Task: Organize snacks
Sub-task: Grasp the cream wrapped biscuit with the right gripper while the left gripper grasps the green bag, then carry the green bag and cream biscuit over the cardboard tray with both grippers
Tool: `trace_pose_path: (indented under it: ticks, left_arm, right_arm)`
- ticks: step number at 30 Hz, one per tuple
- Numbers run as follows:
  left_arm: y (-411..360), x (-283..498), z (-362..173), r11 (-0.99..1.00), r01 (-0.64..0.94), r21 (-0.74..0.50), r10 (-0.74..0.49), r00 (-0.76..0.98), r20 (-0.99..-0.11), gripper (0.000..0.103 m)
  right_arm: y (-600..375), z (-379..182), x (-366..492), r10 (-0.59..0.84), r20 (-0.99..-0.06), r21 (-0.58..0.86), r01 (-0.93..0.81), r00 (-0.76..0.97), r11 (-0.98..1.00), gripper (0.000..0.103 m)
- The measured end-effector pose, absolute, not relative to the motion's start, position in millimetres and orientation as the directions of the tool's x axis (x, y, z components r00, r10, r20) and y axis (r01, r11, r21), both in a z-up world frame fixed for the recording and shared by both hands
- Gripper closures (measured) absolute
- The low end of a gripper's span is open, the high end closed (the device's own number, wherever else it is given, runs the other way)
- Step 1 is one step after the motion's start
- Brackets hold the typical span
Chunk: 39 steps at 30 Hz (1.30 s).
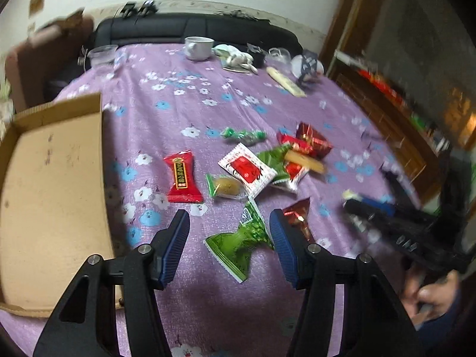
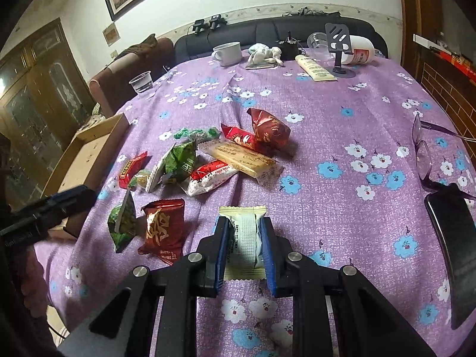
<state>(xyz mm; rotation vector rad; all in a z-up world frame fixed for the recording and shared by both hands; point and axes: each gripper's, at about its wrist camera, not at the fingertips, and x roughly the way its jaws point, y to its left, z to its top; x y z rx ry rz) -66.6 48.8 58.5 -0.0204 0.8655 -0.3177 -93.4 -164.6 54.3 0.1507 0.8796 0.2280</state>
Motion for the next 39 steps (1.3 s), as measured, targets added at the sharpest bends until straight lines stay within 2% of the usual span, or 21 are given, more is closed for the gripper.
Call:
trace_pose_path:
  ticks: [1, 4, 11, 13, 14, 21, 29, 39]
  left_arm:
    - [39, -69, 55, 0.954, 0.287, -0.089, -0.253, 0.607, -0.754, 0.048]
    - [26, -69, 44, 0.946, 0.322, -0.028, -0.223, 0.586, -0.779, 0.048]
    - [21, -60, 20, 0.937, 0.344, 0.052, -0.165, 0.572, -0.804, 0.048]
    - [21, -60, 16, 0.938, 0.344, 0.043, -0.17, 0.565, -0.807, 0.058]
    - [22, -61, 18, 0.939, 0.34, 0.045, -0.17, 0.575, -0.8, 0.062]
    - [29, -67, 28, 0.953, 0.278, 0.125, -0.091, 0.652, -0.753, 0.063]
    - [42, -76, 52, 0.958, 0.177, 0.225, 0.009, 0.767, -0.641, 0.062]
    - [71, -80, 67, 0.967, 0.072, 0.246, 0.086, 0.814, -0.574, 0.062]
  right_arm:
    - [-165, 55, -94, 0.265, -0.74, 0.228, -0.14, 0.618, 0.964, 0.081]
    - [-165, 59, -98, 0.279, -0.726, 0.236, -0.153, 0.629, 0.96, 0.081]
    - [-162, 65, -102, 0.3, -0.706, 0.249, -0.172, 0.642, 0.953, 0.081]
    - [-161, 65, -102, 0.304, -0.704, 0.251, -0.176, 0.642, 0.952, 0.081]
    - [-161, 66, -103, 0.305, -0.703, 0.252, -0.177, 0.642, 0.952, 0.081]
    - [-155, 71, -105, 0.313, -0.695, 0.248, -0.193, 0.647, 0.949, 0.081]
    - [-130, 81, -104, 0.335, -0.689, 0.23, -0.244, 0.643, 0.942, 0.081]
    - [-81, 90, -99, 0.4, -0.683, 0.226, -0.343, 0.611, 0.912, 0.081]
